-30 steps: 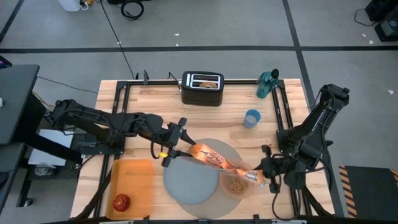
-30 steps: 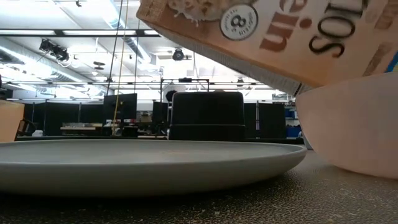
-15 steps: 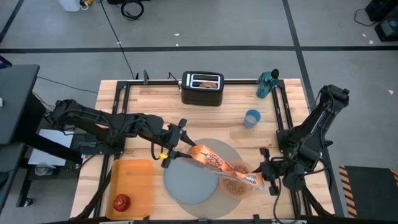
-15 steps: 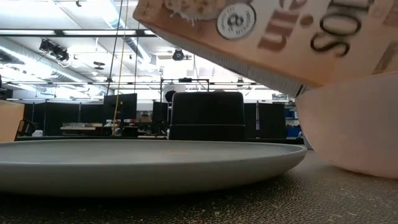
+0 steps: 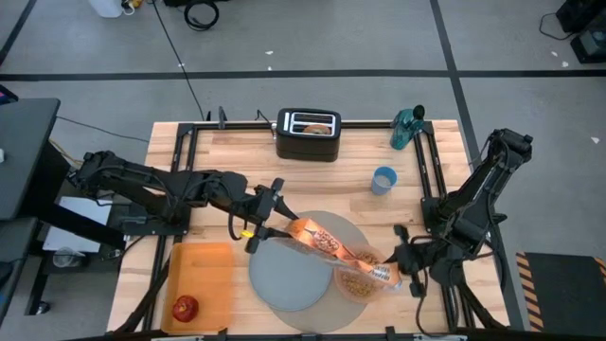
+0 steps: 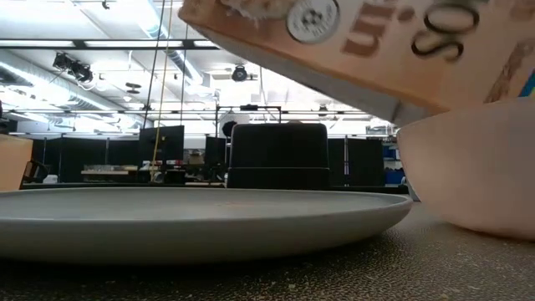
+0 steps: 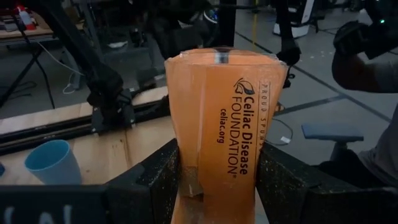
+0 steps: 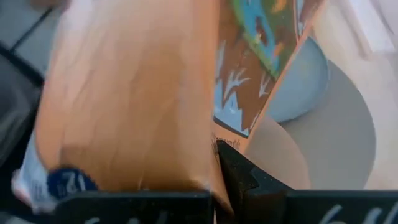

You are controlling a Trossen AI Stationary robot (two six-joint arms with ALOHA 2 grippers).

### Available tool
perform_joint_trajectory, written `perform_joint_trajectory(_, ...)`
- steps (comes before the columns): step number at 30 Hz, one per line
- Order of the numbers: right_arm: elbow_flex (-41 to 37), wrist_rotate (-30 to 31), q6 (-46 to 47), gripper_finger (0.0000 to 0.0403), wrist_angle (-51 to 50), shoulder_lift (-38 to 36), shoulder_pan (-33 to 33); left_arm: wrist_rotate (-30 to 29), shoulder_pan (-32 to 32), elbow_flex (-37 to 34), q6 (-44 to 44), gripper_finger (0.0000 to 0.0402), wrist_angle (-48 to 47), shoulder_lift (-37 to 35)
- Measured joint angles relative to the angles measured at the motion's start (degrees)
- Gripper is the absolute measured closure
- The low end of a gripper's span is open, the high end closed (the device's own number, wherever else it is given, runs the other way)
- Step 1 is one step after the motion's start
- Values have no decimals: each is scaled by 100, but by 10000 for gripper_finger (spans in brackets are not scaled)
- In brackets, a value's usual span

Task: Arrange a breakfast setting
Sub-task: Put cereal into the pink bowl

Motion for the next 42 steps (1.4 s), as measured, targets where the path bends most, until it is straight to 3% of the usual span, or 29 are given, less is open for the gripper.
perform_joint_trajectory(3,-3,174,165,392,-426,-136,-10,-45,-6,-5,2,210,-52,33)
perform_joint_trajectory(6,-4,36,-53,392,15,-47,-35,-6,-1,2,-2,210,-5,-4)
perform_joint_trajectory(10,-4,133,123,392,-299,-114,-82,-29,-4,-12,-2,210,-63,31)
perform_joint_trajectory(13,2,-75,-389,392,242,10,-75,-2,-1,6,-6,210,20,-7)
perform_joint_trajectory(16,0,138,-79,392,-300,-114,-137,-25,6,-14,-2,210,-50,31)
perform_joint_trajectory(19,9,-87,-368,392,180,-34,-167,-9,14,4,-7,210,7,-4)
perform_joint_trajectory(23,13,111,-97,392,-383,-202,-246,-25,5,-14,0,210,-58,29)
perform_joint_trajectory(27,36,-20,-678,392,200,-114,-171,-16,9,10,109,210,12,7)
perform_joint_trajectory(29,42,170,-556,392,-186,-234,-208,-32,7,122,205,210,-136,26)
perform_joint_trajectory(34,103,259,-634,392,107,-261,-201,-22,7,560,343,210,-278,3)
perform_joint_trajectory(42,96,366,-398,392,-135,-255,-140,45,14,653,304,210,-434,38)
